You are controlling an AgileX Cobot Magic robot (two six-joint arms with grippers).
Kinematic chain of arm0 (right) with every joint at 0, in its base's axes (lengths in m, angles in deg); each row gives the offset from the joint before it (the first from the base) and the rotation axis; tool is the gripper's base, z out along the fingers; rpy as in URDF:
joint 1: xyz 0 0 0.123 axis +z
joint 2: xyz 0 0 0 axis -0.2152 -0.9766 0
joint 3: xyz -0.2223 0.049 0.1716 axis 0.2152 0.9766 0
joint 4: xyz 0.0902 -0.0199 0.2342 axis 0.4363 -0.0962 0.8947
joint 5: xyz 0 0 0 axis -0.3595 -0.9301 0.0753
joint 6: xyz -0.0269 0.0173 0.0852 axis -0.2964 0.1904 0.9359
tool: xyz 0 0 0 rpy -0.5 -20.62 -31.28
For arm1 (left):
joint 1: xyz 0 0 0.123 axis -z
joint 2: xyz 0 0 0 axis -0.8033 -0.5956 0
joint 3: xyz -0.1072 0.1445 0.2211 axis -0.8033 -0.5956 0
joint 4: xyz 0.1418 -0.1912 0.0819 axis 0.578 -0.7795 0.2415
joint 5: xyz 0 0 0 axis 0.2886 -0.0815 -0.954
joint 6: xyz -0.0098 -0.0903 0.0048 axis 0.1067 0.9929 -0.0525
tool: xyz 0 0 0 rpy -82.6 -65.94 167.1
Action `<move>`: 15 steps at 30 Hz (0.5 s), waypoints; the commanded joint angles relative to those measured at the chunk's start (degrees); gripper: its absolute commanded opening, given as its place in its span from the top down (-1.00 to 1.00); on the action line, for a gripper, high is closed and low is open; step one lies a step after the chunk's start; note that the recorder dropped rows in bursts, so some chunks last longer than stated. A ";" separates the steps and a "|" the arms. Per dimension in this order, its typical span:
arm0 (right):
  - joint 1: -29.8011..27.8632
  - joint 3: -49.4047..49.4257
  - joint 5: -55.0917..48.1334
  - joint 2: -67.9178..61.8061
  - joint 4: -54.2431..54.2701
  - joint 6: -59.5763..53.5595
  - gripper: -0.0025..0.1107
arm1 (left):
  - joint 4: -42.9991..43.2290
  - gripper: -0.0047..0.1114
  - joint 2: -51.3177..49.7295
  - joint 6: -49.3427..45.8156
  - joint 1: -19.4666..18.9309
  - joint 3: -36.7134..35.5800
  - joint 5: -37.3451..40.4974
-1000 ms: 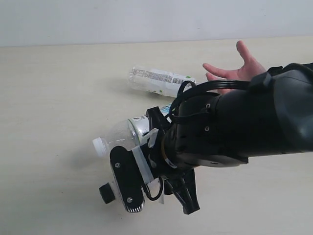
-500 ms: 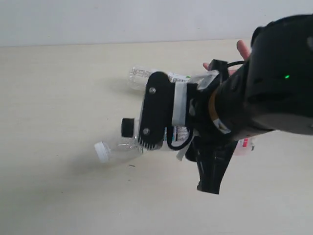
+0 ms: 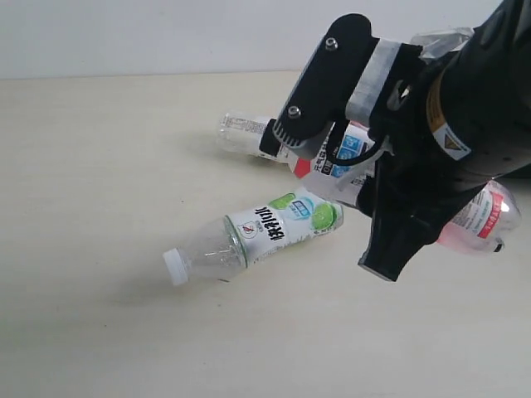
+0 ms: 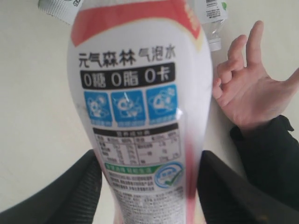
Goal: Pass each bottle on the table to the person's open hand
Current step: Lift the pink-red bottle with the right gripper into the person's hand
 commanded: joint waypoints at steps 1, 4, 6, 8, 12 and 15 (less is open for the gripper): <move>-0.33 -0.38 -0.56 0.71 0.22 1.29 0.96 | -0.22 0.92 0.32 0.11 -0.15 -0.17 -0.10; -0.33 -0.38 -0.56 0.71 0.22 1.31 0.96 | -0.22 0.92 0.32 0.11 -0.15 -0.17 -0.10; -0.33 -0.38 -0.56 0.71 0.22 1.31 0.96 | -0.22 0.92 0.32 0.11 -0.15 -0.17 -0.10; -0.33 -0.38 -0.56 0.71 0.22 1.31 0.96 | -0.22 0.92 0.32 0.11 -0.15 -0.17 -0.10; -0.33 -0.38 -0.60 0.71 0.11 1.31 0.96 | -0.22 0.92 0.32 0.11 -0.15 -0.17 -0.10; -0.33 -0.38 -0.60 0.71 -0.50 2.90 0.96 | -0.22 0.92 0.32 0.11 -0.15 -0.17 -0.10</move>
